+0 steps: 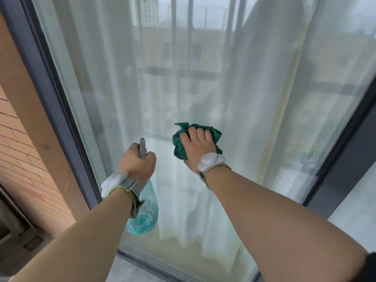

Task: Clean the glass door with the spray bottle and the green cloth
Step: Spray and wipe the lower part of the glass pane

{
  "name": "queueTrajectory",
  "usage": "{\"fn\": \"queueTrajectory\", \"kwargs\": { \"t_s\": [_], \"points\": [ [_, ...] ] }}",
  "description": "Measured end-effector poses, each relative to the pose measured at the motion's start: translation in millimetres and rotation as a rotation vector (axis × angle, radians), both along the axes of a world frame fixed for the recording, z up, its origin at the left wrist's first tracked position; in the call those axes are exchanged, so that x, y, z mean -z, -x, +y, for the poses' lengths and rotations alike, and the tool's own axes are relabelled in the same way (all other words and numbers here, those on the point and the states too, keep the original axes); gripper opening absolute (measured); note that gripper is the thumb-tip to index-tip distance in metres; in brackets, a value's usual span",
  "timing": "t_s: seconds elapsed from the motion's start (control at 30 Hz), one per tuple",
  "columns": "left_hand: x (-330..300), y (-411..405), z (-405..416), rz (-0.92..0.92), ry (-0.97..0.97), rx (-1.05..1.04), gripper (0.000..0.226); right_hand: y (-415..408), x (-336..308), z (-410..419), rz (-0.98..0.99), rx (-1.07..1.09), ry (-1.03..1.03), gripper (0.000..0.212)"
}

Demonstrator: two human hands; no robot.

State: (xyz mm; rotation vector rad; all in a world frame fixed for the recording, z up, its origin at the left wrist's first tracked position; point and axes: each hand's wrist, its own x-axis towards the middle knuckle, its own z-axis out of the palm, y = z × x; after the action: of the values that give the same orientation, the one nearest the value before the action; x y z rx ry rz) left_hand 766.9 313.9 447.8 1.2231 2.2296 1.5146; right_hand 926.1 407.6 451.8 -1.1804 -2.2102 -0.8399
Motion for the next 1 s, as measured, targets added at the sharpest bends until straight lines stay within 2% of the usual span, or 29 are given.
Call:
{"fn": "queueTrajectory", "kwargs": {
  "t_s": [0.07,0.13,0.33,0.53,0.7,0.87,1.0],
  "points": [
    [0.5,-2.5,2.7,-0.018,-0.013,0.027,0.007,-2.5,0.4,1.3,-0.096,0.054,0.007,0.056],
    [1.8,-12.2,5.0,-0.028,-0.032,0.082,0.007,-4.8,-3.5,-2.3,-0.112,0.091,0.013,0.057],
    [-3.0,-55.8,5.3,-0.097,-0.057,0.283,0.023,-46.4,-10.6,-8.3,-0.06,0.128,0.002,0.056],
    [-13.8,-101.5,9.7,-0.092,-0.053,0.369,0.009,-116.2,0.8,-22.9,-0.016,0.195,-0.035,0.057],
    [-15.4,-133.7,0.9,-0.1,-0.073,0.485,0.025,-163.1,13.1,-33.7,-0.006,0.29,-0.059,0.059],
    [-9.9,-135.1,-2.6,-0.129,-0.079,0.489,0.011,-157.7,16.9,-39.4,0.069,0.368,-0.007,0.054],
    [-13.2,-128.4,-2.1,-0.099,-0.084,0.485,0.01,-143.2,19.4,-43.2,0.027,0.253,-0.005,0.054]
  ]
}}
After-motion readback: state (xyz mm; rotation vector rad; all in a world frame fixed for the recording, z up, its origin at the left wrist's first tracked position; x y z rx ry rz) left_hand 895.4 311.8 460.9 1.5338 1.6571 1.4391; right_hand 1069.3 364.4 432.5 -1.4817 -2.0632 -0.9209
